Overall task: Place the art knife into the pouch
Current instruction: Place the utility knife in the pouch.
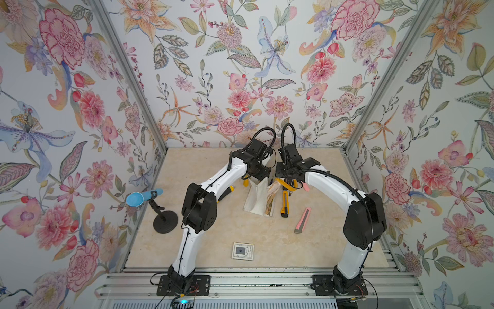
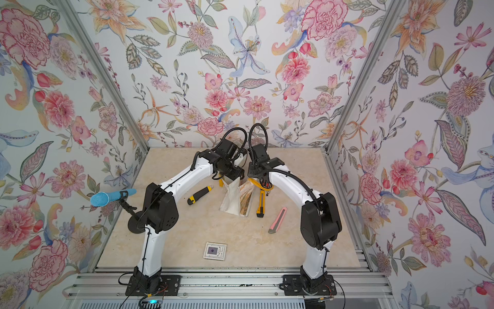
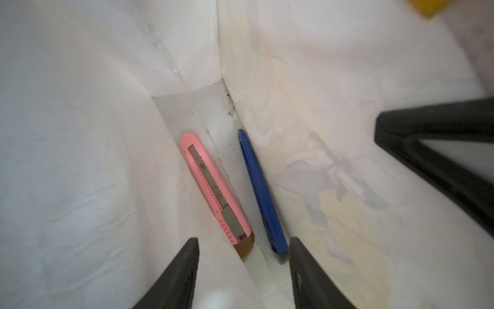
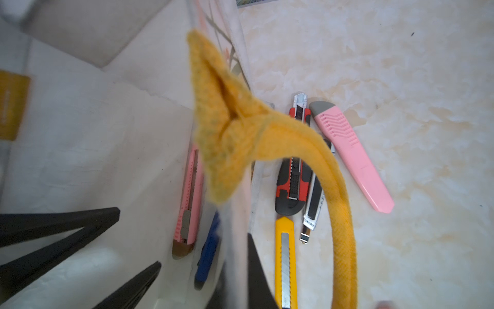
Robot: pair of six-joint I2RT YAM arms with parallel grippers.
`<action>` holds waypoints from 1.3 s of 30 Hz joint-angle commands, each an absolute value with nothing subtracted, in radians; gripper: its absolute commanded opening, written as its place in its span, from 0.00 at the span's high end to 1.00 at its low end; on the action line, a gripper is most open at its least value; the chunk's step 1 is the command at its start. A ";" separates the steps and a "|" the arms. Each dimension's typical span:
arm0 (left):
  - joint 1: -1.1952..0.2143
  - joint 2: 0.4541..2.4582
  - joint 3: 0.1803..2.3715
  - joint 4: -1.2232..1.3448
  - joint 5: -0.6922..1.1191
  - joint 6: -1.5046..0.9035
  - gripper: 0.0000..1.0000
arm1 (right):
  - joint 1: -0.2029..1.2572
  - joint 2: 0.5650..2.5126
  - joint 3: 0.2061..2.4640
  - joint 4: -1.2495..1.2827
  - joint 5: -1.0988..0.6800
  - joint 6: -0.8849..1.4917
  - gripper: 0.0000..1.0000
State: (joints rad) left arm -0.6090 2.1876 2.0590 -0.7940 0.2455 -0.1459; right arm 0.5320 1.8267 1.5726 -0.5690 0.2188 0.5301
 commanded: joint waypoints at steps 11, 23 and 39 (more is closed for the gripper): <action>-0.518 1.897 2.055 -0.684 0.195 -0.159 0.28 | 0.542 1.781 1.545 -0.580 0.225 0.543 1.00; -0.393 1.616 1.482 -0.580 -0.012 -0.065 0.18 | 0.532 1.818 1.596 -0.580 0.201 0.506 1.00; -0.319 1.746 1.213 -0.438 0.082 -0.124 0.10 | 0.534 1.829 1.597 -0.581 0.189 0.508 1.00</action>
State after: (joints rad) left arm -0.3252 1.7054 1.2316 -0.4572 0.0509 -0.1188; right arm 0.5335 1.8263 1.5848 -0.5709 0.1905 0.5117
